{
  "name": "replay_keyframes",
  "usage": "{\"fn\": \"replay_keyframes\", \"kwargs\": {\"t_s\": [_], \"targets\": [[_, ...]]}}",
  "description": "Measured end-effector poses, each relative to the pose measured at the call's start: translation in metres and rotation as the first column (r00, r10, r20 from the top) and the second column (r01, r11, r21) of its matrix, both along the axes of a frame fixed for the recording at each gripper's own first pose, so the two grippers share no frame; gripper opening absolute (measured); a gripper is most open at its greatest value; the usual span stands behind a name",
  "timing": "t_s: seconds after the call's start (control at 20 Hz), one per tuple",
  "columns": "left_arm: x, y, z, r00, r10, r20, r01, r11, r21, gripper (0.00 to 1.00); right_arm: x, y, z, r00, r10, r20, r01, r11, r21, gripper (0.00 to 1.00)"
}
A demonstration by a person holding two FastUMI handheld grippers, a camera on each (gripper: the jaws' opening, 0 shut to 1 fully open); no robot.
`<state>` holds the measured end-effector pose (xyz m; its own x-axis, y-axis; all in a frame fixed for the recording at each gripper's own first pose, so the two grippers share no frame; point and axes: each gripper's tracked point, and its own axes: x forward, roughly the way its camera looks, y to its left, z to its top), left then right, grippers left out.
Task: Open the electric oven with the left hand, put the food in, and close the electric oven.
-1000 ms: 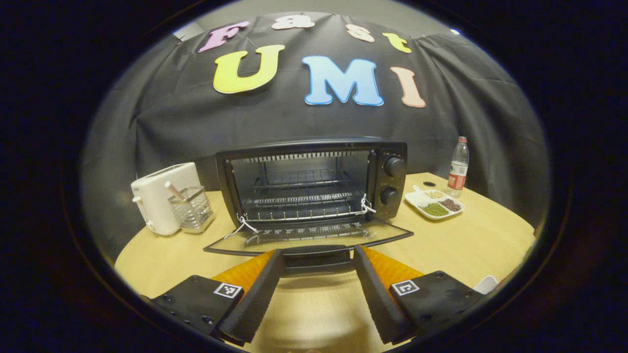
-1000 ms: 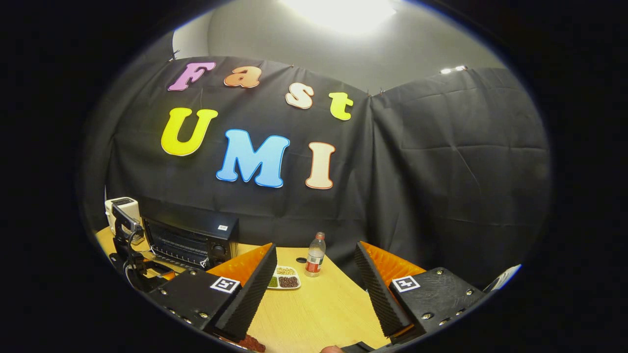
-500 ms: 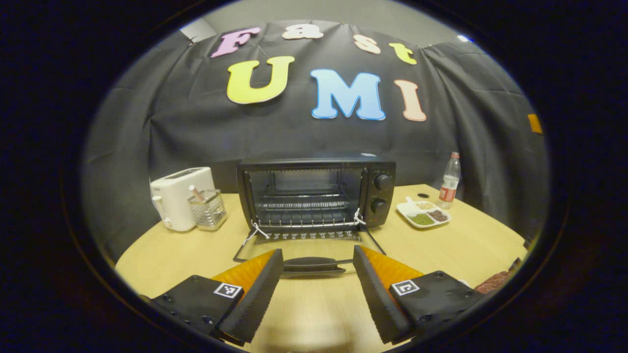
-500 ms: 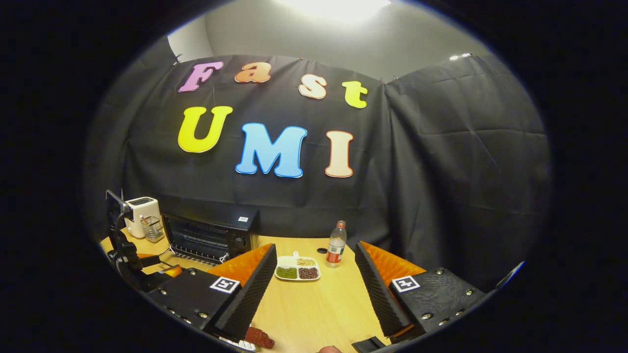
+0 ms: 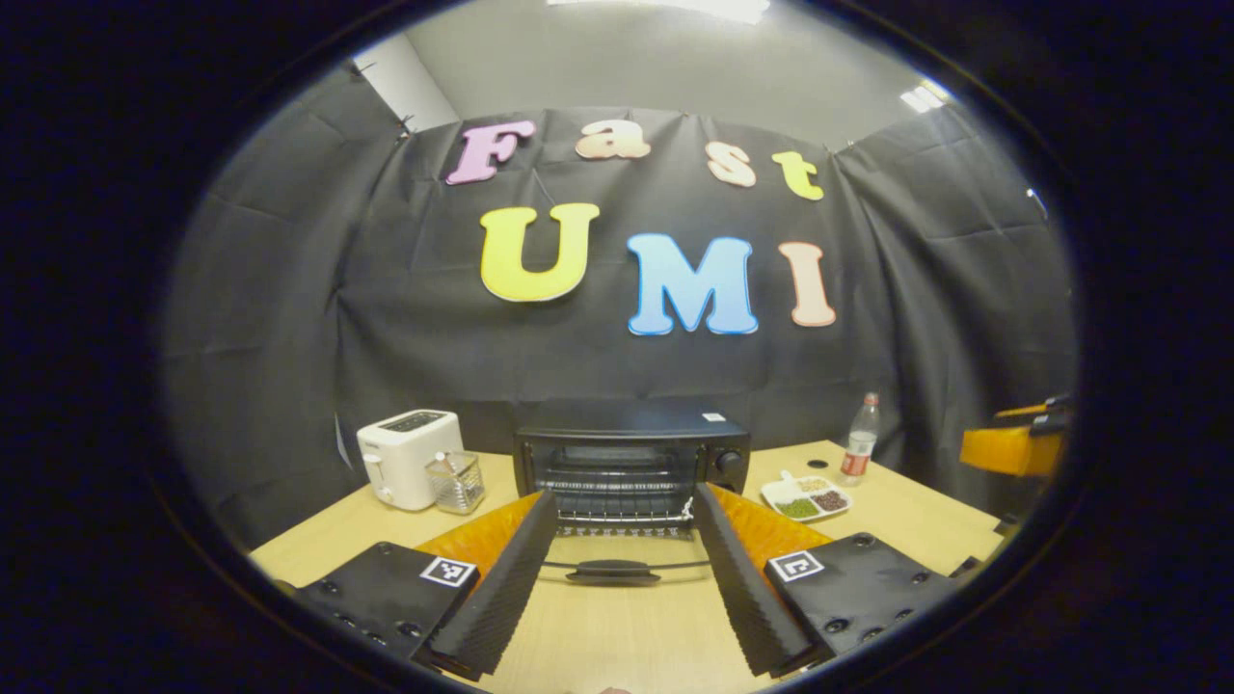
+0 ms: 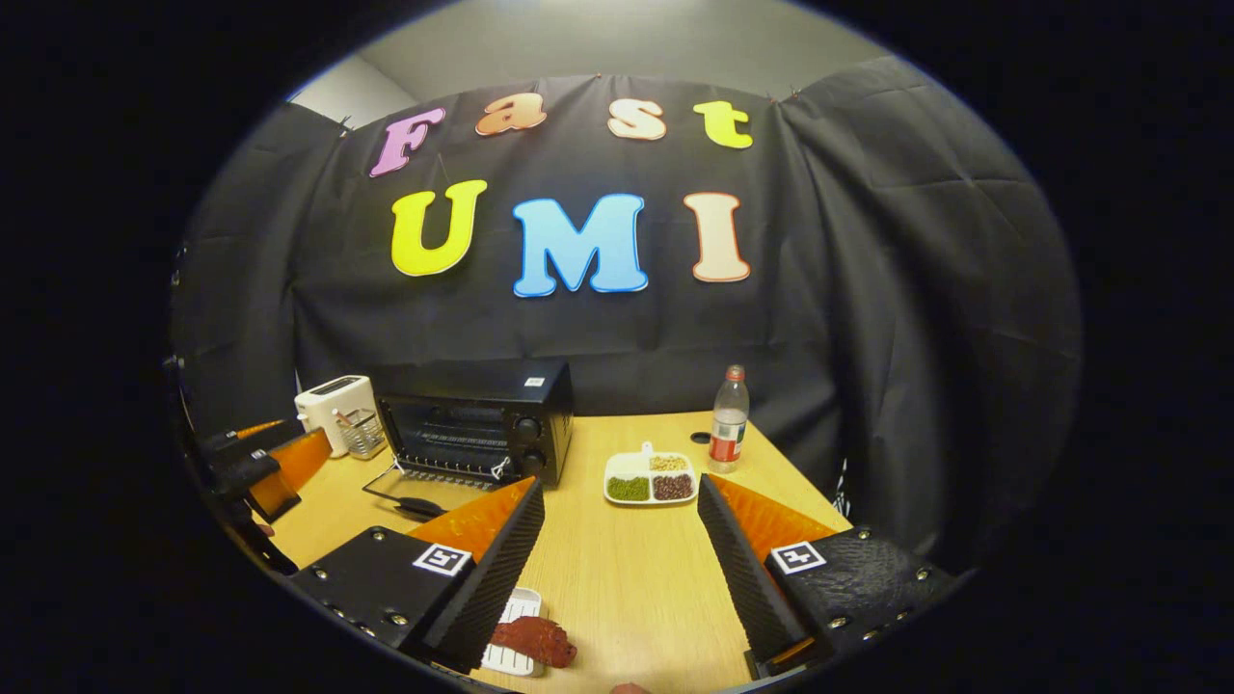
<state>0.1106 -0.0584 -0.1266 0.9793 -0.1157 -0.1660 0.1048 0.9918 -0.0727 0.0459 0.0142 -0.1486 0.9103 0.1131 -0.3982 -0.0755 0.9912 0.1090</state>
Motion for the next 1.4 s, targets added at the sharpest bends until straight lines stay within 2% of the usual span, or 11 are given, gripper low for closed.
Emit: {"fn": "replay_keyframes", "kwargs": {"t_s": [0.05,0.25,0.3,0.35,0.5,0.8,1.05,1.1,1.2,1.35,1.4], "targets": [[-0.004,0.002,0.011,1.0,0.012,0.017,-0.012,1.0,-0.007,0.98,-0.003,0.002,-0.007,1.0,0.016,-0.022,-0.016,1.0,0.017,0.97],[-0.027,0.016,0.049,0.995,0.056,0.079,-0.055,0.998,-0.01,0.98,-0.016,0.014,-0.037,0.991,0.07,-0.114,-0.06,0.994,0.087,0.97],[-0.032,0.019,0.057,0.994,0.064,0.091,-0.064,0.998,-0.007,0.91,-0.019,0.016,-0.045,0.988,0.08,-0.136,-0.066,0.993,0.099,0.97],[-0.038,0.022,0.063,0.992,0.073,0.102,-0.074,0.997,-0.001,0.98,-0.024,0.017,-0.053,0.983,0.091,-0.159,-0.074,0.991,0.11,0.97],[-0.055,0.027,0.078,0.988,0.093,0.122,-0.095,0.995,0.009,0.98,-0.035,0.022,-0.075,0.967,0.124,-0.223,-0.092,0.984,0.15,0.97],[-0.083,0.032,0.095,0.982,0.121,0.142,-0.127,0.991,0.037,0.98,-0.066,0.037,-0.118,0.908,0.202,-0.367,-0.118,0.964,0.239,0.95],[-0.099,0.038,0.095,0.979,0.147,0.14,-0.155,0.986,0.053,0.91,-0.083,0.056,-0.138,0.85,0.28,-0.446,-0.133,0.933,0.334,0.75],[-0.101,0.04,0.094,0.978,0.155,0.138,-0.163,0.985,0.051,0.92,-0.086,0.058,-0.141,0.838,0.292,-0.46,-0.129,0.926,0.354,0.84],[-0.104,0.044,0.096,0.976,0.168,0.137,-0.176,0.983,0.05,0.94,-0.09,0.062,-0.146,0.818,0.318,-0.48,-0.133,0.915,0.38,0.84],[-0.107,0.049,0.095,0.973,0.183,0.138,-0.193,0.98,0.058,0.98,-0.09,0.064,-0.149,0.81,0.319,-0.493,-0.106,0.905,0.412,0.33],[-0.108,0.049,0.095,0.973,0.187,0.137,-0.196,0.979,0.059,0.94,-0.091,0.065,-0.149,0.804,0.329,-0.496,-0.108,0.901,0.421,0.33]]}}
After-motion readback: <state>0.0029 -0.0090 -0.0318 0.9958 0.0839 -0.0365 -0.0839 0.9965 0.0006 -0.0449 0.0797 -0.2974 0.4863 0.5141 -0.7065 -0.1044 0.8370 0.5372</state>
